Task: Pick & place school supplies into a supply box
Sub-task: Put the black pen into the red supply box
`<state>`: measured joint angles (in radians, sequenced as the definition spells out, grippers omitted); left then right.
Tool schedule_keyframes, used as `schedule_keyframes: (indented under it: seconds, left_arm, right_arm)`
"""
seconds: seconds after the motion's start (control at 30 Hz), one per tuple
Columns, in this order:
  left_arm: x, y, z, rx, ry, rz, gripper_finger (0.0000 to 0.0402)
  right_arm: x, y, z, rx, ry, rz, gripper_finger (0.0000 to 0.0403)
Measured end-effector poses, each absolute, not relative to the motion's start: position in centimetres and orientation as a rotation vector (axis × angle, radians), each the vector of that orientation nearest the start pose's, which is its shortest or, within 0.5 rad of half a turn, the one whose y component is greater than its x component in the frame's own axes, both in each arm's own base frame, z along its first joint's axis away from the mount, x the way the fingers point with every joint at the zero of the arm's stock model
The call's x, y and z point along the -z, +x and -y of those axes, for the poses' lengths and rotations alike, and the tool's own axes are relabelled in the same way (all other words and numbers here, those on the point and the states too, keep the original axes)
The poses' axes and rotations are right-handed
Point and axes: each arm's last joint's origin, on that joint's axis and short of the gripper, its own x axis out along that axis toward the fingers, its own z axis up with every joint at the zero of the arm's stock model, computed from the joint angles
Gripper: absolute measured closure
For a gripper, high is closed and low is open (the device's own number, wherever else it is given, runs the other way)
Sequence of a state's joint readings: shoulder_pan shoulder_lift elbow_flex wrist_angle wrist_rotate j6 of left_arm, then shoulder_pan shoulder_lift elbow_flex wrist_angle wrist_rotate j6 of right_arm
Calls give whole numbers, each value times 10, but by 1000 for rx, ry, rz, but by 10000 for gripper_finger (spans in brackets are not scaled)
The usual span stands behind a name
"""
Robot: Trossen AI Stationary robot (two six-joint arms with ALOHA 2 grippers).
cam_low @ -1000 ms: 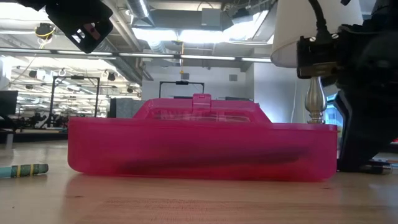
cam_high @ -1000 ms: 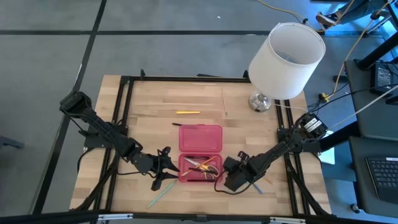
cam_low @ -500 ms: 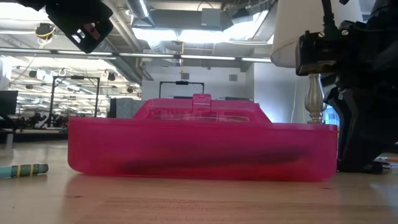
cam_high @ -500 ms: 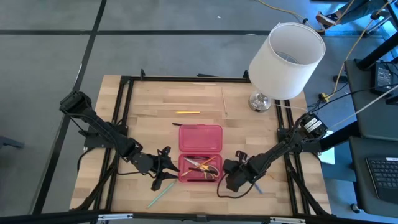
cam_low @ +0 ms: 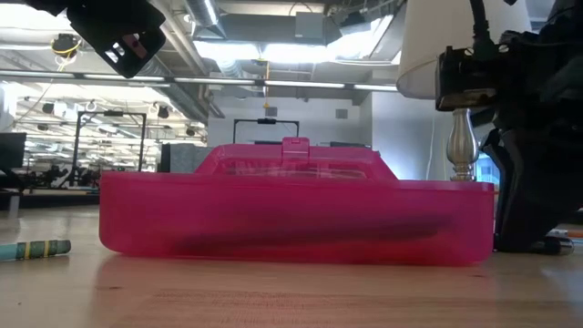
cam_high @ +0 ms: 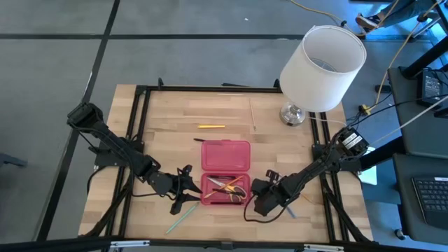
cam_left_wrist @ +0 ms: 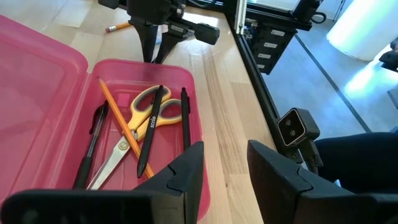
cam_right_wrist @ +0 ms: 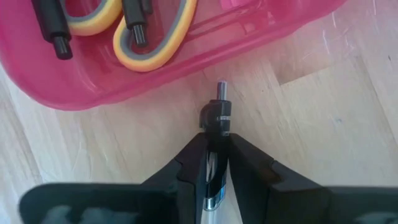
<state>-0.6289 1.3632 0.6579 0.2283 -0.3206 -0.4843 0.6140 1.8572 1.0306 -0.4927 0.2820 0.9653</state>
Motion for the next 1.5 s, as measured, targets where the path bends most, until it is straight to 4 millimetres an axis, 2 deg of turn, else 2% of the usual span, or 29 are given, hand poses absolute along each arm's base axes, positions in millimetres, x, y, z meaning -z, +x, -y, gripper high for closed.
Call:
schedule_keyframes:
  seconds: [0.2,0.37,0.53,0.7,0.9,1.3,1.5]
  left_arm:
    - [-205,228,155,191,-254,-486,286]
    - [-205,228,155,192,-254,-486,286]
    - [-205,228,155,192,-254,-486,286]
    - [-205,228,155,191,-254,-486,286]
    - [-205,228,155,192,-254,-486,286]
    - [-205,228,155,191,-255,-486,286]
    - [-205,228,155,191,-255,-486,286]
  right_arm:
    - [-129,276,-185,296,271,-1180,329]
    - [-136,280,-188,276,280,-1175,305]
    - [-133,280,-188,282,245,-1184,275]
    - [-126,282,-188,268,182,-1195,267]
    - [-120,282,-189,275,159,-1209,281]
    - [-119,282,-189,267,170,-1225,346]
    - [-124,280,-189,256,182,-1224,352]
